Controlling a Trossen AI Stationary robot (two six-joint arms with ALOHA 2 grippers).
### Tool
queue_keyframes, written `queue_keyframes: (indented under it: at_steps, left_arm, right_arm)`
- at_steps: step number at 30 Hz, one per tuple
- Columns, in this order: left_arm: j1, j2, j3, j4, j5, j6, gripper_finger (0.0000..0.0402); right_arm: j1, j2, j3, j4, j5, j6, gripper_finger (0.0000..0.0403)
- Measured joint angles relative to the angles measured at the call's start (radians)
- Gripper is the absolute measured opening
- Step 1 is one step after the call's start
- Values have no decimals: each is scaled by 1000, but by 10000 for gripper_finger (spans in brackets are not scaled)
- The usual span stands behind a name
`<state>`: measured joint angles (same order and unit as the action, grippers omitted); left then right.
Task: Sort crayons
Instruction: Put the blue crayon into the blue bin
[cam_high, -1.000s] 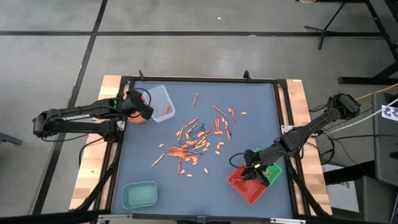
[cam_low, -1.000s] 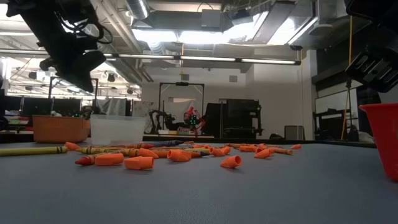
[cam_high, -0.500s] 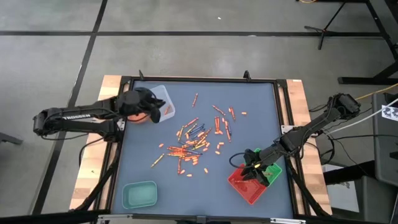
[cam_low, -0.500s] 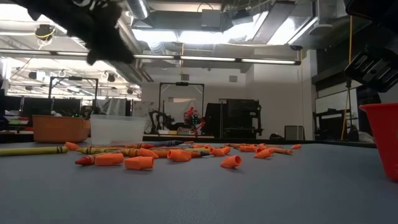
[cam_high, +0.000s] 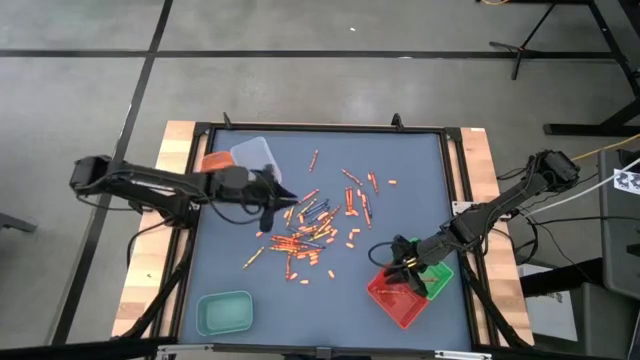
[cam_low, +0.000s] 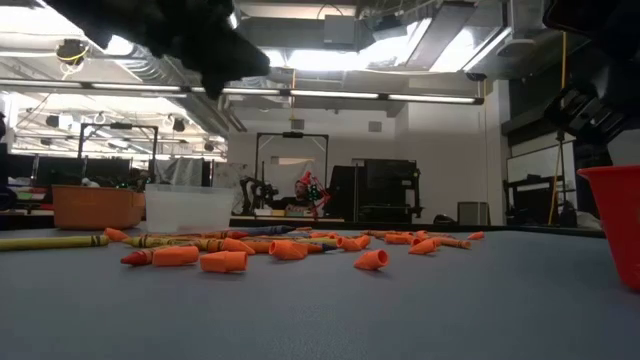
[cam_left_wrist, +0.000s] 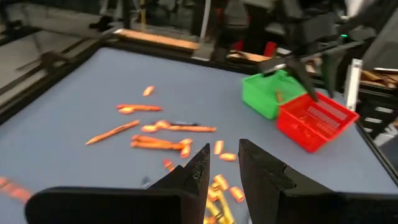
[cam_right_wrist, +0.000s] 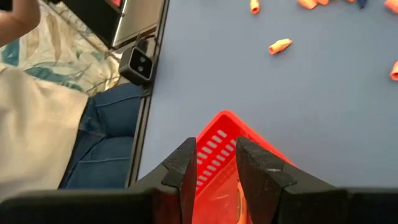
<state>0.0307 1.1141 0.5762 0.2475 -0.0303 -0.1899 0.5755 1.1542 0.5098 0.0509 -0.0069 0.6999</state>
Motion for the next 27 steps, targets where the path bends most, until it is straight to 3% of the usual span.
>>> queue_keyframes:
  at_steps: [6, 12, 18, 27]
  left_arm:
    - [-40, 126, 0, 137, 0, 1, 71]
    - [-51, 207, 0, 143, 5, 0, 71]
    - [-52, 290, 0, 140, 75, 0, 71]
    - [-52, 416, 0, 128, 74, 69, 71]
  right_arm:
    - [0, 0, 0, 0, 25, 0, 111]
    - [0, 0, 0, 0, 26, 0, 111]
    - [0, 0, 0, 0, 27, -1, 111]
    - [0, 0, 0, 0, 27, -1, 111]
